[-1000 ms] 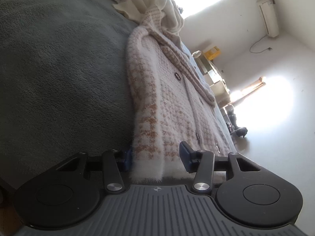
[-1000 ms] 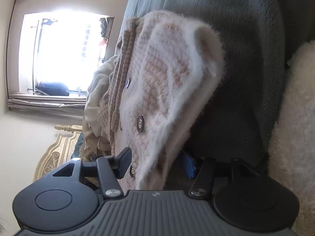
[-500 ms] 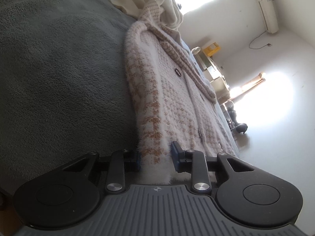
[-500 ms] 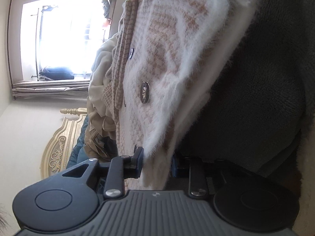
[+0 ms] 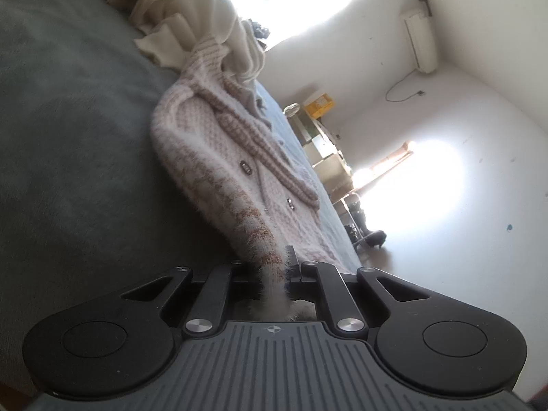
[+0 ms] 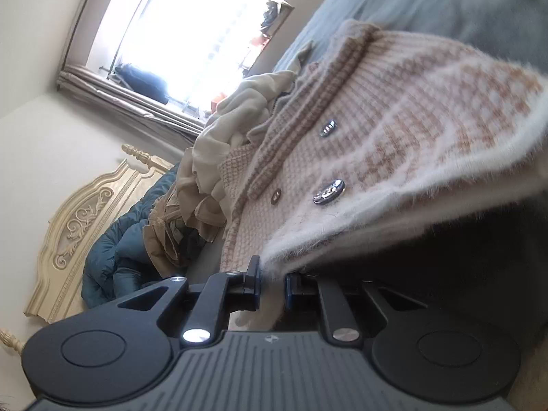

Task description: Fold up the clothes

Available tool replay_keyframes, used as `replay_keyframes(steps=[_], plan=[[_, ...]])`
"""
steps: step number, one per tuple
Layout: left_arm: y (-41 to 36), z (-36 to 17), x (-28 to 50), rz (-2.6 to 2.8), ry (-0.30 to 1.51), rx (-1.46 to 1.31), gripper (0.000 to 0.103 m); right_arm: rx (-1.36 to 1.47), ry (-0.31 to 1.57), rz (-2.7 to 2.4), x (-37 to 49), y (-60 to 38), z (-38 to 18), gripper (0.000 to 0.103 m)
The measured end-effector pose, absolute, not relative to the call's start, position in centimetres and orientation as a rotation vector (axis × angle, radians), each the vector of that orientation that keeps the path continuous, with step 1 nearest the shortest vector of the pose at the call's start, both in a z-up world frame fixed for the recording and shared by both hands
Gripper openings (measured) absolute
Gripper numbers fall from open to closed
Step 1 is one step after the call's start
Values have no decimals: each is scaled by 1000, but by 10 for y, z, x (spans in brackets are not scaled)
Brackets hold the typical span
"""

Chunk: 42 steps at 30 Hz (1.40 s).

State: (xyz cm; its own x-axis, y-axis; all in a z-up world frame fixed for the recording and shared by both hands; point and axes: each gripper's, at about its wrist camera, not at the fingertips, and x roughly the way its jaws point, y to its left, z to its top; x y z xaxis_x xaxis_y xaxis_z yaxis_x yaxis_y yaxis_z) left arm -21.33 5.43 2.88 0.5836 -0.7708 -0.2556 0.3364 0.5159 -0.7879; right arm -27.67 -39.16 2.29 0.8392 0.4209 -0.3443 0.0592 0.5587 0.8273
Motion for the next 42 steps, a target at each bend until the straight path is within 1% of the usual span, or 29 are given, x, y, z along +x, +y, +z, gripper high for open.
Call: replay_keyframes(steps=[5, 12, 19, 25, 30, 34, 38, 42], plan=[[49, 54, -194, -767, 561, -746, 7, 885, 502, 243, -259, -391, 55, 15], [42, 77, -158, -794, 493, -758, 8, 794, 456, 266, -220, -391, 90, 15], [34, 94, -111, -792, 458, -778, 8, 732, 431, 295, -162, -394, 114, 15], [20, 103, -52, -763, 440, -780, 8, 704, 416, 303, -99, -403, 126, 15], [5, 105, 6, -739, 439, -752, 7, 673, 438, 304, -37, -409, 126, 15], [-7, 98, 54, -720, 462, -734, 8, 683, 466, 295, 14, -417, 115, 15], [-19, 87, 102, -694, 494, -716, 7, 712, 509, 288, 67, -426, 95, 15], [-28, 64, 143, -659, 552, -720, 8, 752, 569, 272, 118, -434, 68, 15]])
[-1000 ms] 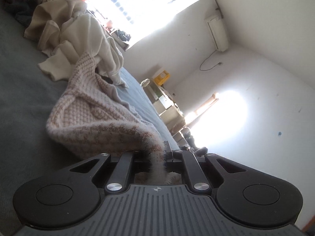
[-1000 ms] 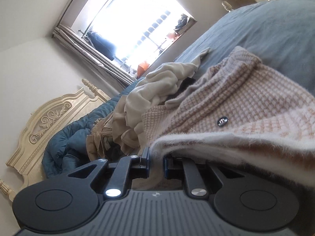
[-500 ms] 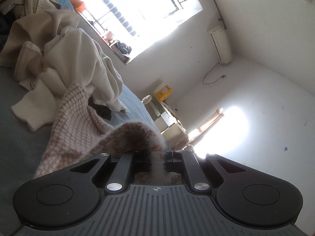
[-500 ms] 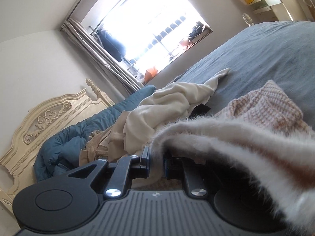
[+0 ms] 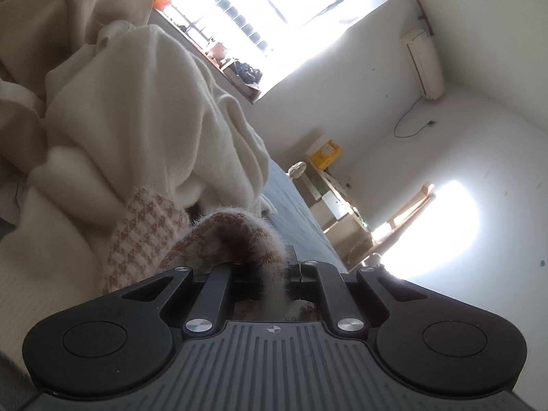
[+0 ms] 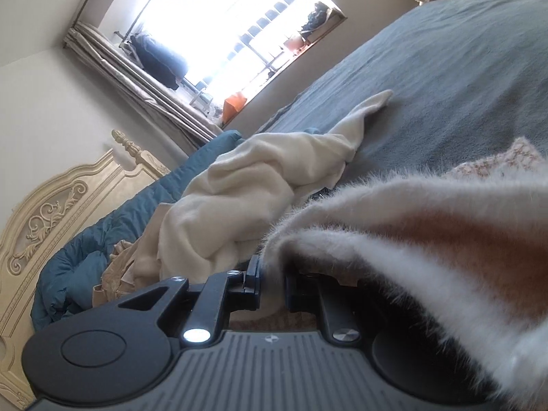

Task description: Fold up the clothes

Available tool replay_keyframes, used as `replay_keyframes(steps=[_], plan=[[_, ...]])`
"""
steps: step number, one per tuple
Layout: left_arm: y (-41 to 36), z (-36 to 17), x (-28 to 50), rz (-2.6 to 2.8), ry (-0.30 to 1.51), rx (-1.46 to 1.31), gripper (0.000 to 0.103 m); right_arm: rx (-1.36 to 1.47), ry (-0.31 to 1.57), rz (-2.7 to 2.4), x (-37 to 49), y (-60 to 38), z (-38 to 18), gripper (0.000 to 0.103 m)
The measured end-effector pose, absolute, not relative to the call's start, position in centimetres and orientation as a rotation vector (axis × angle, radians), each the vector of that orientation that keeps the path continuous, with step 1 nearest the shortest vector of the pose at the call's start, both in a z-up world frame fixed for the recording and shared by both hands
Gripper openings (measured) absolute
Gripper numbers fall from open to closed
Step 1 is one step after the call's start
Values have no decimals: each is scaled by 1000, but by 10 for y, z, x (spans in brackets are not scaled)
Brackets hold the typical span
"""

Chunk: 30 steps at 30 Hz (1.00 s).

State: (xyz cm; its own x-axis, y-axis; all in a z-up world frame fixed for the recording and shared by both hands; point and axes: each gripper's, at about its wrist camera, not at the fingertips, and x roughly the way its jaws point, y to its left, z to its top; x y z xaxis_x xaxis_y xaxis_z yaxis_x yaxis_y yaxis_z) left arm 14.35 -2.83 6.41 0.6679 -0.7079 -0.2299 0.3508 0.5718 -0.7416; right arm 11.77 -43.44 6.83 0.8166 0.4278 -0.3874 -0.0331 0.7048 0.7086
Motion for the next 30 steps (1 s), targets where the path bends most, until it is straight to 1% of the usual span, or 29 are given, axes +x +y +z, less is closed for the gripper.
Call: replay_keyframes(steps=[3, 4, 6, 7, 8, 9, 10, 11, 13, 14, 16, 18, 20, 24, 25, 26, 27, 30], plan=[[-31, 41, 165, -623, 618, -724, 9, 795, 647, 274, 152, -438, 41, 15], [-29, 34, 169, -614, 637, -742, 10, 820, 677, 276, 163, -440, 31, 16], [-22, 28, 172, -610, 657, -798, 17, 952, 734, 281, 177, -451, 8, 17], [-16, 28, 170, -613, 649, -828, 26, 1031, 754, 296, 181, -458, -3, 20], [-10, 30, 168, -615, 629, -857, 39, 1123, 762, 324, 184, -466, -11, 24], [-2, 32, 165, -605, 603, -884, 44, 1216, 764, 352, 186, -474, -20, 33], [7, 35, 162, -590, 576, -910, 51, 1313, 736, 381, 186, -483, -26, 47], [15, 37, 160, -575, 549, -936, 57, 1396, 691, 402, 184, -492, -30, 53], [31, 41, 155, -529, 536, -964, 60, 1509, 610, 408, 180, -507, -32, 82], [40, 44, 154, -505, 535, -975, 60, 1534, 575, 390, 175, -513, -29, 86], [57, 49, 142, -469, 537, -952, 60, 1559, 530, 361, 163, -523, -21, 91], [74, 55, 123, -441, 554, -904, 61, 1524, 520, 352, 142, -530, -7, 91], [89, 57, 97, -435, 571, -858, 68, 1439, 486, 352, 101, -540, 12, 92], [105, 49, 33, -441, 610, -810, 74, 1296, 436, 325, -9, -556, 32, 96], [103, 46, 18, -451, 614, -806, 78, 1274, 438, 300, -32, -559, 34, 99], [102, 42, 3, -461, 617, -802, 82, 1253, 441, 273, -56, -561, 34, 99], [100, 39, -12, -471, 621, -798, 84, 1245, 452, 236, -76, -559, 30, 101], [73, 26, -31, -514, 618, -775, 93, 1206, 539, 142, -104, -548, 8, 101]])
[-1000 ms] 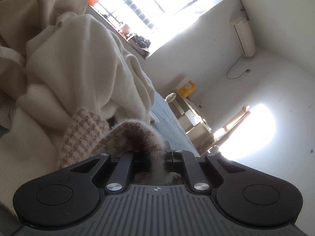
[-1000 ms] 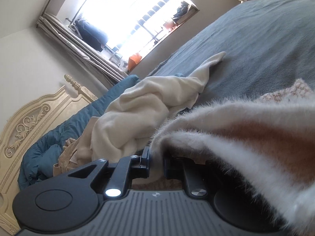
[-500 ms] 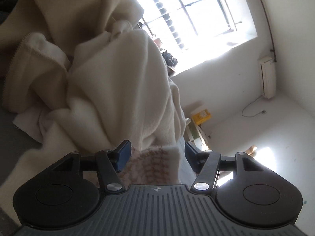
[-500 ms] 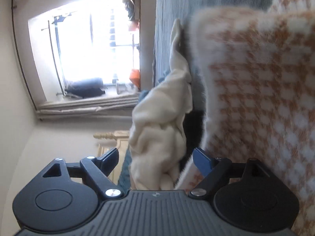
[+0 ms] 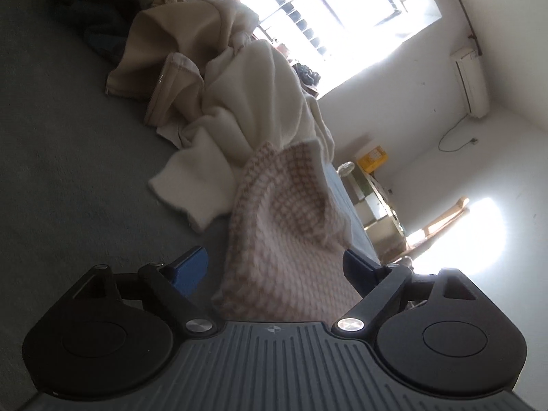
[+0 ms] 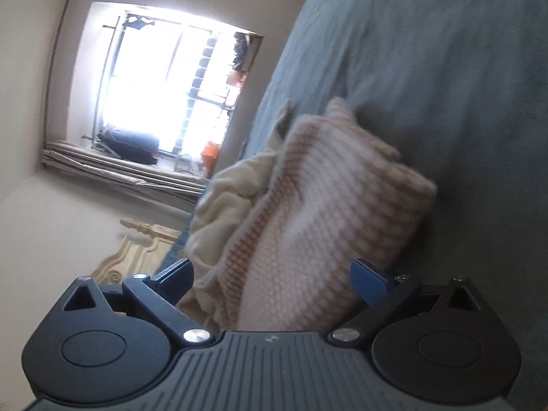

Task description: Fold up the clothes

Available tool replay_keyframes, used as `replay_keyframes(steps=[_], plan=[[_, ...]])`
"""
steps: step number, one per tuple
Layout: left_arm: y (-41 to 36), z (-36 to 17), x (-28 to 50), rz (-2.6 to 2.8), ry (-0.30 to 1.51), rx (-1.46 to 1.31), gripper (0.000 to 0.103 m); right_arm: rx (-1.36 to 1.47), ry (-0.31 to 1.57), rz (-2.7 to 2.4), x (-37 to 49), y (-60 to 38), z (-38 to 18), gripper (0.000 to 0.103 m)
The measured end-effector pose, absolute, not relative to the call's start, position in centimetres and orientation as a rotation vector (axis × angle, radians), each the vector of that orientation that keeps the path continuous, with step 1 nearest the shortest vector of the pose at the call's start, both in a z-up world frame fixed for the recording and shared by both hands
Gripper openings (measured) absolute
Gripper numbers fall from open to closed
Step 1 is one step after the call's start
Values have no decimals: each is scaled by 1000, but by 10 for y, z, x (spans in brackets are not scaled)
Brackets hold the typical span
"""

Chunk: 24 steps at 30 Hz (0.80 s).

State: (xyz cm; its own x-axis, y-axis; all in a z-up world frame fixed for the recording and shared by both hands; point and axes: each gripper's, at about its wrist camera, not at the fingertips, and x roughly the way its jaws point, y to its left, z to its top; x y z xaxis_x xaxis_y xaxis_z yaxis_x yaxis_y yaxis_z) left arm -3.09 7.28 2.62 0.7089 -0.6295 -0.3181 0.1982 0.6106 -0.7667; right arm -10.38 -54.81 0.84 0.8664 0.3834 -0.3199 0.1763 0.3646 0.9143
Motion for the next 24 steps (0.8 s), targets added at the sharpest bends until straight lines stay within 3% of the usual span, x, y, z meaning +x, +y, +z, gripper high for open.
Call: replay_keyframes(steps=[4, 8, 18, 19, 20, 21, 22, 24], plan=[[31, 12, -26, -508, 631, -715, 96, 1193, 619, 65, -89, -535, -25, 99], [19, -9, -13, -406, 683, -754, 96, 1158, 587, 60, -65, -532, -22, 99], [8, -15, 18, -270, 608, -819, 94, 1202, 605, 11, -8, -542, -30, 98], [5, -15, 20, -253, 600, -814, 84, 1204, 601, 4, -6, -543, -31, 94], [6, -17, 23, -236, 607, -840, 68, 1204, 601, -11, -5, -544, -30, 88], [9, -20, 27, -219, 623, -883, 60, 1207, 602, -24, -3, -544, -30, 68], [12, -23, 30, -201, 639, -926, 42, 1226, 610, -26, -2, -545, -34, 52], [18, -27, 33, -187, 660, -1016, 34, 1279, 599, -4, -6, -547, -43, 41]])
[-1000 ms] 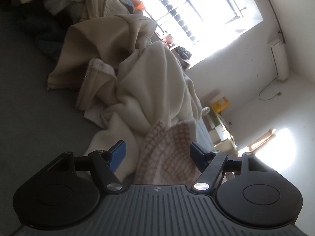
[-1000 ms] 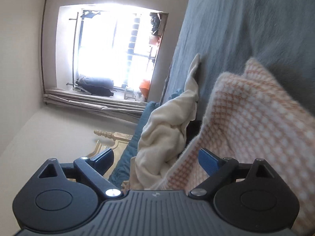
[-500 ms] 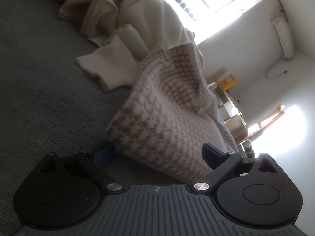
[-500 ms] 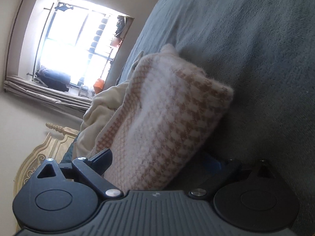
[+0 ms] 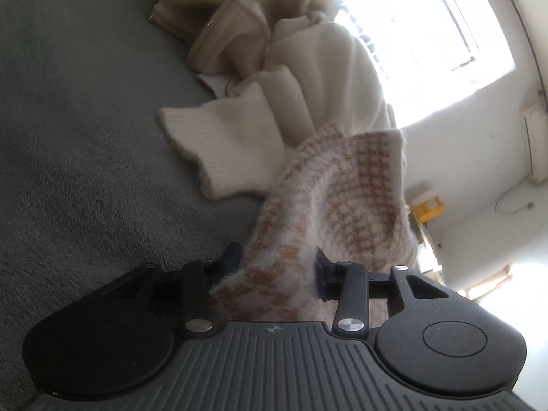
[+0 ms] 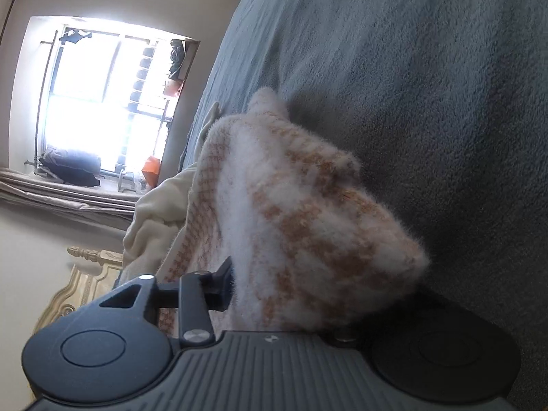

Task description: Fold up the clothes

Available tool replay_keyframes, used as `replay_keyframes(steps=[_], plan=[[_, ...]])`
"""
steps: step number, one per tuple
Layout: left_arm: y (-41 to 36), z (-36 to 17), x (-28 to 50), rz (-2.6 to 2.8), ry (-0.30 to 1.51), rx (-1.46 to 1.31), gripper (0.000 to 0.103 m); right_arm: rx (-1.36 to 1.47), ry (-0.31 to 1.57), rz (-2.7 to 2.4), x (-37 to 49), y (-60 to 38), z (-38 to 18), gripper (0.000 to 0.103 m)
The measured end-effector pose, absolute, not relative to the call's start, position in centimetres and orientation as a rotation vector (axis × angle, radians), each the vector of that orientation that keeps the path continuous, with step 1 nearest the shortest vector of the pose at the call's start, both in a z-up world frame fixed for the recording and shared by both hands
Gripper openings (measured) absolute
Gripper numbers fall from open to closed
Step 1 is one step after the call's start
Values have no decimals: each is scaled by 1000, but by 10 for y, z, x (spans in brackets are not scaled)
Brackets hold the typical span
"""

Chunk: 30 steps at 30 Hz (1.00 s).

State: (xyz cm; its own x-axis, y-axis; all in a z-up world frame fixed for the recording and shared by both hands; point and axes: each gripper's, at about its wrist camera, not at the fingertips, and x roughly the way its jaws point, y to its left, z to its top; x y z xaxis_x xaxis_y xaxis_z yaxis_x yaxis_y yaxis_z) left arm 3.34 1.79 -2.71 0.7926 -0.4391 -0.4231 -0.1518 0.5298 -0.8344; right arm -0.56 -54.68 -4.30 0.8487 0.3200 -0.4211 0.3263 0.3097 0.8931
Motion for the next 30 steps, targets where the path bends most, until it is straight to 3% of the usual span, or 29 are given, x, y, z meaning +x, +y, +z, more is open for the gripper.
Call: replay_keyframes(steps=[2, 8, 10, 19, 23, 26, 27, 29, 30], plan=[[21, -26, 34, -187, 666, -1050, 24, 1282, 583, 10, -11, -547, -45, 35], [36, -7, 18, -218, 666, -1154, 7, 1249, 536, 19, -31, -539, -19, 22], [43, 3, 4, -241, 663, -1150, 5, 1247, 523, 32, -48, -537, -9, 13], [77, 6, -77, -365, 653, -1081, 5, 1196, 526, 84, -155, -518, -4, 12], [81, -4, -69, -360, 677, -1070, 5, 1210, 529, 80, -163, -519, -11, 12], [82, -4, -61, -358, 696, -1001, 8, 1183, 567, 63, -156, -520, -7, 18], [83, -4, -59, -357, 703, -983, 11, 1176, 585, 57, -154, -520, -6, 27], [86, -1, -59, -342, 699, -935, 31, 1168, 639, 28, -157, -523, -8, 44], [89, 3, -59, -332, 689, -897, 34, 1147, 654, 16, -164, -524, -8, 48]])
